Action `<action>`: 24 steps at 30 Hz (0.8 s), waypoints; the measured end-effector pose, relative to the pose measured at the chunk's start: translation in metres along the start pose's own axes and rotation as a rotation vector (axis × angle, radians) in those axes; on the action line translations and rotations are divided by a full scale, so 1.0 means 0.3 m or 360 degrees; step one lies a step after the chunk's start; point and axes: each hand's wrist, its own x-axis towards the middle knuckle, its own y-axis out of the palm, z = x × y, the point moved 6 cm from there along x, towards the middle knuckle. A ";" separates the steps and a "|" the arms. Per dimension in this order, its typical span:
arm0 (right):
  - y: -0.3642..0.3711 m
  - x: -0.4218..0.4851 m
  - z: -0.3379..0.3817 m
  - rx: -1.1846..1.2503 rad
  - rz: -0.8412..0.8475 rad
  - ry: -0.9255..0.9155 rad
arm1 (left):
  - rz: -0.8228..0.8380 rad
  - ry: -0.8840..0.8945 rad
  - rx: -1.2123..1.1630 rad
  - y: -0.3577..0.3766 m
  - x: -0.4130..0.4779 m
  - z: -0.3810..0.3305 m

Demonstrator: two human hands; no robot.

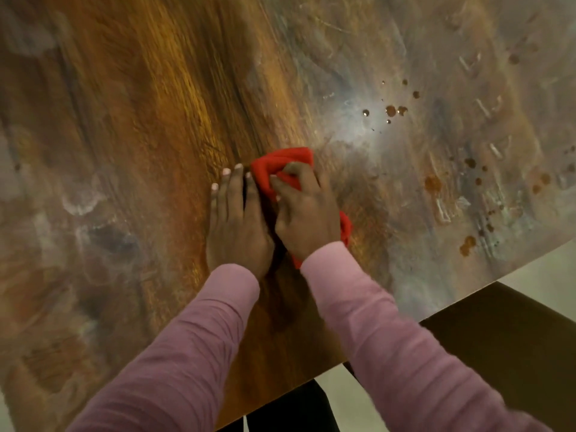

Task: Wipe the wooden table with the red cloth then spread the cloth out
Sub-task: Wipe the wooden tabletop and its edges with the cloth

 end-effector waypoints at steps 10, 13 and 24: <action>-0.084 0.154 -0.244 -0.0087 -0.0296 0.0862 | -0.0192 0.0056 0.0010 -0.136 0.370 0.109; -0.024 0.103 -0.098 -0.0050 -0.0175 0.0450 | -0.0140 0.0004 0.0124 -0.126 0.506 0.144; -0.073 0.357 -0.250 -0.0169 -0.0330 0.0839 | -0.0081 0.0031 0.0202 -0.081 0.531 0.156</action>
